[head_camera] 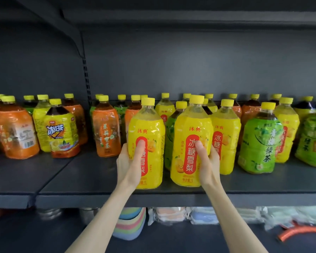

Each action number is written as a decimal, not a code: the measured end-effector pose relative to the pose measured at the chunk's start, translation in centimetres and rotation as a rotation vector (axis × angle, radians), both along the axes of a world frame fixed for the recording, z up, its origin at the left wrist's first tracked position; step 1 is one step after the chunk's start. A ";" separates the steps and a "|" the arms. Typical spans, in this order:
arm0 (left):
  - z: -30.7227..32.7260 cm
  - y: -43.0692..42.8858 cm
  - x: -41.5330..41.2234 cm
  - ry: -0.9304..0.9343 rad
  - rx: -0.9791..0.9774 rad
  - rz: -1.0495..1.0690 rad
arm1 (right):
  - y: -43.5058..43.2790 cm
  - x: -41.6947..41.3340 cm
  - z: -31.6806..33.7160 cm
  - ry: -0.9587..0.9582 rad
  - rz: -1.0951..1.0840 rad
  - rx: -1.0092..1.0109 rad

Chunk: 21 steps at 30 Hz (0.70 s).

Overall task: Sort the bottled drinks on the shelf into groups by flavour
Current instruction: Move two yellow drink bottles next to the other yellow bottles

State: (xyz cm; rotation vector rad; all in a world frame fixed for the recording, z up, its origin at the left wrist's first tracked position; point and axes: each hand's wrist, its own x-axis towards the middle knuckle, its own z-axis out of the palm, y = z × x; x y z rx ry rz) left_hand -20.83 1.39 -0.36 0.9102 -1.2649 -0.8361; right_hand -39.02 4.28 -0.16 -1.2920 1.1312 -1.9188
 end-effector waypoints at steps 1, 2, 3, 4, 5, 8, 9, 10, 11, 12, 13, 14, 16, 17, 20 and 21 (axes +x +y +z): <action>-0.1 -0.2 0.2 0.003 0.004 -0.018 | -0.1 0.2 0.0 0.002 0.000 0.009; -0.1 -0.5 0.5 0.006 0.009 -0.035 | -0.2 0.3 0.0 0.006 -0.003 0.020; -0.1 -0.6 0.7 0.011 0.011 -0.049 | -0.3 0.5 0.0 0.009 -0.009 0.029; 0.0 -0.9 0.9 0.015 0.010 -0.061 | -0.4 0.6 0.1 0.010 -0.015 0.030; 0.0 -1.1 1.1 0.015 0.011 -0.070 | -0.4 0.7 0.2 0.008 -0.024 0.028; 0.1 -1.9 1.4 0.025 0.003 -0.086 | -0.6 0.9 0.3 -0.007 -0.066 0.011; -0.1 -2.2 1.4 0.030 0.001 -0.092 | -0.7 0.8 0.4 -0.012 -0.084 0.010; -0.2 -2.4 1.3 0.032 0.005 -0.099 | -0.8 0.6 0.3 -0.017 -0.101 0.010; -0.3 -2.5 1.3 0.030 0.009 -0.104 | -0.9 0.4 0.3 -0.020 -0.113 0.012; -0.4 -2.7 1.2 0.029 0.009 -0.110 | -0.9 0.2 0.2 -0.023 -0.118 0.014; -0.4 -2.8 1.0 0.031 0.011 -0.116 | -0.9 0.0 0.1 -0.025 -0.120 0.015; -0.4 -3.0 0.9 0.034 0.021 -0.123 | -1.0 -0.2 0.0 -0.026 -0.120 0.016; -0.5 -3.3 0.4 0.044 0.037 -0.147 | -1.3 -0.6 -0.1 -0.026 -0.108 0.022; -0.4 -3.5 0.2 0.051 0.038 -0.154 | -1.5 -0.7 -0.1 -0.021 -0.094 0.029; -0.5 -3.5 -0.1 0.054 0.034 -0.142 | -2.1 -0.7 0.1 0.016 -0.031 0.056; -0.7 -3.5 -0.1 0.058 0.037 -0.138 | -2.4 -0.7 0.0 0.030 -0.009 0.069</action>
